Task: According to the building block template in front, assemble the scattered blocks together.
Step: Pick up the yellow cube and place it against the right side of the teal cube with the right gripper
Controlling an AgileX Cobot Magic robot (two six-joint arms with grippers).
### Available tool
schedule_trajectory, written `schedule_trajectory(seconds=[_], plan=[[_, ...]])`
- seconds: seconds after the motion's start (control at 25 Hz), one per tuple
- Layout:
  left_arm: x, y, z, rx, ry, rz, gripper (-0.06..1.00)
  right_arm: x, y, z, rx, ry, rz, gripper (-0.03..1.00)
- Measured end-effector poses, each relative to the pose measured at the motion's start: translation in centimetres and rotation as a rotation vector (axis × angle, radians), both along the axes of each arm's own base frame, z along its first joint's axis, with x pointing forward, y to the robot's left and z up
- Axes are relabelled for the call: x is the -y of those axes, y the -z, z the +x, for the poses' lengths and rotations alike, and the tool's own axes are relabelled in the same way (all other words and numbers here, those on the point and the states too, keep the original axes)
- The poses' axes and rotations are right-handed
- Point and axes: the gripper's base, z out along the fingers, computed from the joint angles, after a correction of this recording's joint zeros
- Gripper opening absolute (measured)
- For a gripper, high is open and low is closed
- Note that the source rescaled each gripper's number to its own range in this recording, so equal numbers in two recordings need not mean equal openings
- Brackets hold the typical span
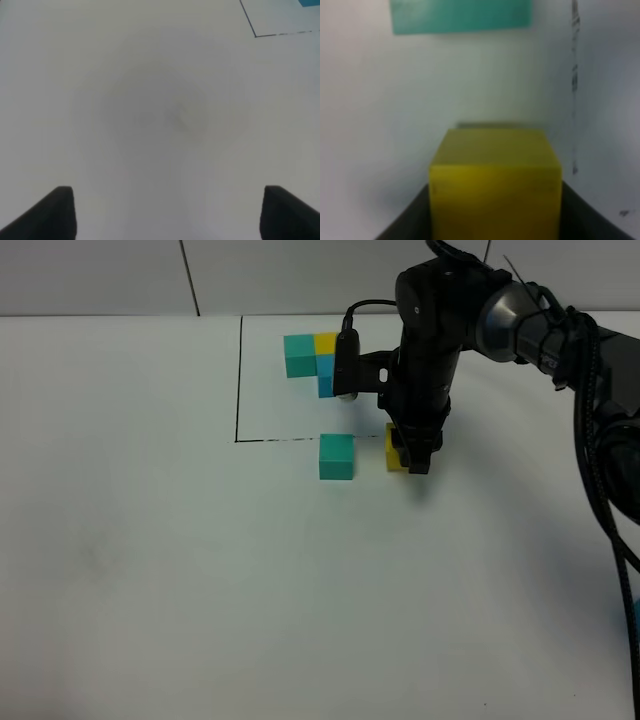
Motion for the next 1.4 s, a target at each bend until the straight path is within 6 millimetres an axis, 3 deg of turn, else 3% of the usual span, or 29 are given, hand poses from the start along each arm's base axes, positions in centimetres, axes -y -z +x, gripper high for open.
schedule_trajectory(seconds=[0.4,1.4], plan=[[0.0,0.0,0.0,0.0,0.0,0.0,0.72,-0.7,1.9,0.9,-0.023,-0.03,0.013,0.02],[0.0,0.0,0.0,0.0,-0.001,-0.002,0.71,-2.3,2.1,0.0,-0.059,0.006,0.055,0.01]])
